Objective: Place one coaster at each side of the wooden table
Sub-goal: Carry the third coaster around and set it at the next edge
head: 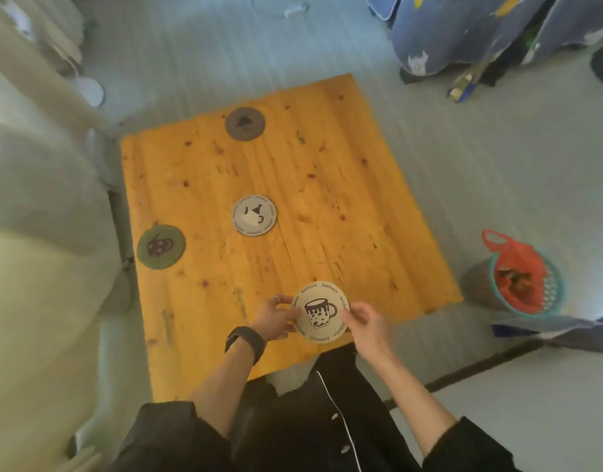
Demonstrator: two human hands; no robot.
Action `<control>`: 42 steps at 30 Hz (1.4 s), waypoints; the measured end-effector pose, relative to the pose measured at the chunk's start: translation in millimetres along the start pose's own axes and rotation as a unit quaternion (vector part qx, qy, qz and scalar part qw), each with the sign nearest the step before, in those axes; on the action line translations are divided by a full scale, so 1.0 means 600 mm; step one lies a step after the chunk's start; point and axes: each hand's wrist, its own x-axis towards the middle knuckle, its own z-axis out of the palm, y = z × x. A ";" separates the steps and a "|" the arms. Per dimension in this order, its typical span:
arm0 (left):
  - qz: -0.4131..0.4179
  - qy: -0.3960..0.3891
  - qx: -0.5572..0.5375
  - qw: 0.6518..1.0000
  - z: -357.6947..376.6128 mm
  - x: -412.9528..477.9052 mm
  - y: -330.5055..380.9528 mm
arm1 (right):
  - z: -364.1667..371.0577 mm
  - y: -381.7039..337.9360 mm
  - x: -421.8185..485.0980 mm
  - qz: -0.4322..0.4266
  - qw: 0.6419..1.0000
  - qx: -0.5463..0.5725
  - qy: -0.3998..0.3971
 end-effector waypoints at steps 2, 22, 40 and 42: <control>-0.027 0.033 -0.020 0.999 0.029 0.006 -0.014 | -0.023 0.014 0.030 -0.002 0.998 -0.047 -0.041; -0.042 0.304 -0.033 0.951 0.074 0.091 -0.121 | 0.029 0.064 0.149 0.008 0.960 -0.234 -0.154; -0.029 0.320 -0.012 0.947 0.073 0.108 -0.129 | 0.055 0.072 0.153 0.028 0.959 -0.264 -0.099; -0.029 0.317 -0.007 0.948 0.072 0.109 -0.129 | 0.056 0.076 0.150 0.020 0.960 -0.263 -0.095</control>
